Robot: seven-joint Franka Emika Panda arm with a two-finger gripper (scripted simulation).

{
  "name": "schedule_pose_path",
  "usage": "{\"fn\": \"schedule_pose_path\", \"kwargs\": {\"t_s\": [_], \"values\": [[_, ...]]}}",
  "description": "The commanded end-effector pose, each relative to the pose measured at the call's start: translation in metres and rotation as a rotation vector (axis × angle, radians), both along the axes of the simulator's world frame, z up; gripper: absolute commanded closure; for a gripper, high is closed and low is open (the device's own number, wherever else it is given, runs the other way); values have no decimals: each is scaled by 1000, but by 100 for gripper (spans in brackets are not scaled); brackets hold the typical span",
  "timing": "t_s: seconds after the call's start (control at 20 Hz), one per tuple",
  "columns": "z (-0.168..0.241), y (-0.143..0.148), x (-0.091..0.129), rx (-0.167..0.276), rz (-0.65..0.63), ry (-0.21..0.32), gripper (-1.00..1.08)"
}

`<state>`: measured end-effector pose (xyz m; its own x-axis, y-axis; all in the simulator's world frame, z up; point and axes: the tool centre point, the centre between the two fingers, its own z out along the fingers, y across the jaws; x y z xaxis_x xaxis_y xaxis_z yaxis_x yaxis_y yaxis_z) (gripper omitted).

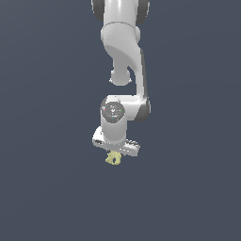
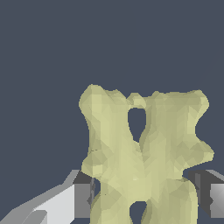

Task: Pick up the object and move it to a goal position.

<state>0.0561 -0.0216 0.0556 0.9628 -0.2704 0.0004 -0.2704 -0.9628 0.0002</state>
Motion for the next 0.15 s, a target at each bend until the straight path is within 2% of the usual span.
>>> {"fn": "schedule_pose_path", "kwargs": {"t_s": [0.0, 0.1], "values": [[1, 0, 2, 0, 0, 0, 108], [1, 0, 2, 0, 0, 0, 108]]}}
